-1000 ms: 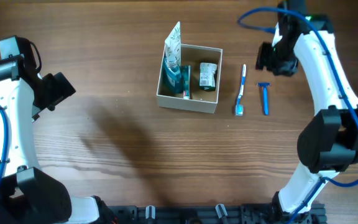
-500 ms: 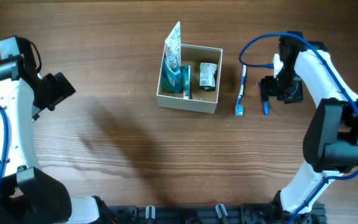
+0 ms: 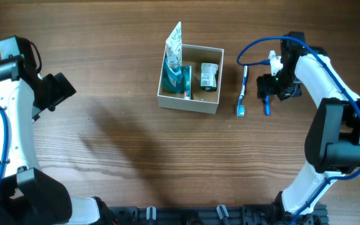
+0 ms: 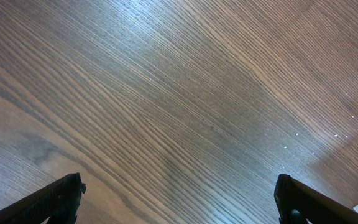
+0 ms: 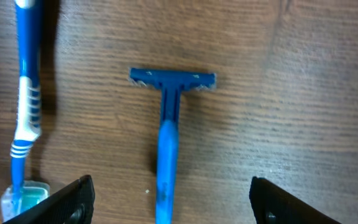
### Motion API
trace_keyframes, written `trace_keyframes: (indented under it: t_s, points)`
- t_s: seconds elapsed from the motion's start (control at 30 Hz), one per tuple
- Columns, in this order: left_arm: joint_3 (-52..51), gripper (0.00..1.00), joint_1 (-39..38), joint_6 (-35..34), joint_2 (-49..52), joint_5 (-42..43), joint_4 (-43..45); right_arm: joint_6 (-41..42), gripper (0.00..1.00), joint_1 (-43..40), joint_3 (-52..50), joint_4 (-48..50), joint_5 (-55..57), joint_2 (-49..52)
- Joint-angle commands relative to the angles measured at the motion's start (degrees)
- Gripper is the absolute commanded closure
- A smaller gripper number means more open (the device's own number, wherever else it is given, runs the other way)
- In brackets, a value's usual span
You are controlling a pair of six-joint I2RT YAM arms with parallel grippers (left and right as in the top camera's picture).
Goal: Pack container
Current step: 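Grasp the blue razor handle with the right gripper and lift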
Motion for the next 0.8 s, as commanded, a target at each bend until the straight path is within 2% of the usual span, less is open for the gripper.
trace_keyframes:
  t_s: [0.0,0.63,0.7,0.77]
  points:
    - [-0.2,0.0,0.3,-0.5,0.0,0.5,0.0,-1.0,0.2,0.3,-0.6,1.0,-1.7,2.2]
    - [-0.2,0.0,0.3,-0.5,0.0,0.5,0.0,-0.5,0.21,0.3,-0.8,2.9,-1.7,6.3]
    - [-0.2,0.0,0.3,-0.5,0.0,0.5,0.0,0.4,0.24,0.3,-0.8,3.0,-1.7,6.3]
    - [-0.2,0.0,0.3,-0.5,0.0,0.5,0.0,0.5,0.32,0.3,-0.8,3.0,-1.7,6.3]
